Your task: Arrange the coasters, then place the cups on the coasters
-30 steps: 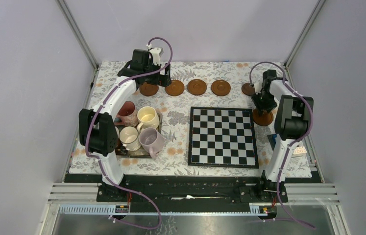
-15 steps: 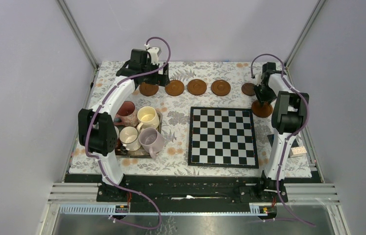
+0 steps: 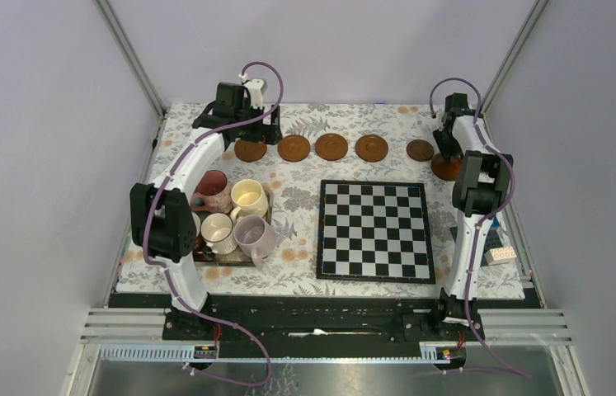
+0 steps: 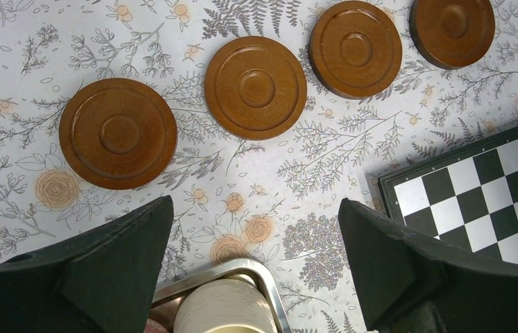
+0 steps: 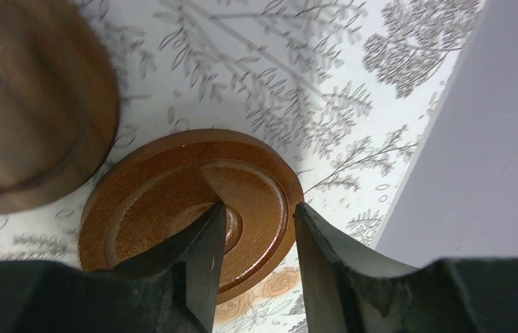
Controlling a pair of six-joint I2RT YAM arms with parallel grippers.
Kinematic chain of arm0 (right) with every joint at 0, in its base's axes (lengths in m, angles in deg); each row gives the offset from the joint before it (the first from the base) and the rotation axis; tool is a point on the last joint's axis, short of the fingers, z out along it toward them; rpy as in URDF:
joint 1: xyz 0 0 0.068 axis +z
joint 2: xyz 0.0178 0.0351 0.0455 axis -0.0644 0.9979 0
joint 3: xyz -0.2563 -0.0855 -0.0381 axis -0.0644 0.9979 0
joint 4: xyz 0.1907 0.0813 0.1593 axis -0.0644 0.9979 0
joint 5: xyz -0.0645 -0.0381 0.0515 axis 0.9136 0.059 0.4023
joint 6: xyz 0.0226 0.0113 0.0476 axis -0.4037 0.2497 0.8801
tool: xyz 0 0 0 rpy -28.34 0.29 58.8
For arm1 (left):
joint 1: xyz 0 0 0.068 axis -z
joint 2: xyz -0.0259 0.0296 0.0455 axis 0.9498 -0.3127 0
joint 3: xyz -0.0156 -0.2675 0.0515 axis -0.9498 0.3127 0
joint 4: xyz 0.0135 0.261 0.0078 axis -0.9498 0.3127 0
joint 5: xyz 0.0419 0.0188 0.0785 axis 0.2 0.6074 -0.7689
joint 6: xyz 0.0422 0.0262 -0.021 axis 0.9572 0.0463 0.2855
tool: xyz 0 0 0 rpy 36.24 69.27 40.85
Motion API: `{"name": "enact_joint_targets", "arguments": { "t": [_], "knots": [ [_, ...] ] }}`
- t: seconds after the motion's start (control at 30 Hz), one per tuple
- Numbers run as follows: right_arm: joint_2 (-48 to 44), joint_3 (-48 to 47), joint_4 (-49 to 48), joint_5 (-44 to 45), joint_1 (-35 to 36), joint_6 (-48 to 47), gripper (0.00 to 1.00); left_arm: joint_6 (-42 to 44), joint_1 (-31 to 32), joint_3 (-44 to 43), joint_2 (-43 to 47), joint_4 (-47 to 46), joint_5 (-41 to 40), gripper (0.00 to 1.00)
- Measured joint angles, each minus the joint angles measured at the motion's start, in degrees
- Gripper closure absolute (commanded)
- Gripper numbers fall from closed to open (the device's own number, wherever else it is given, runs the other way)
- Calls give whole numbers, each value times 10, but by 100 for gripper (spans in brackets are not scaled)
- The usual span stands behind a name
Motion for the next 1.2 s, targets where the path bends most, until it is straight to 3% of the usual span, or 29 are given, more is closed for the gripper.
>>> {"name": "enact_joint_targets", "arguments": {
  "t": [0.4,1.2],
  "knots": [
    [115,-197,32,43,-5,11,51,0,-7,5,0,0,3,1],
    [136,-214,-18,100,-6,9,47,0,-17,9,0,0,6,1]
  ]
}}
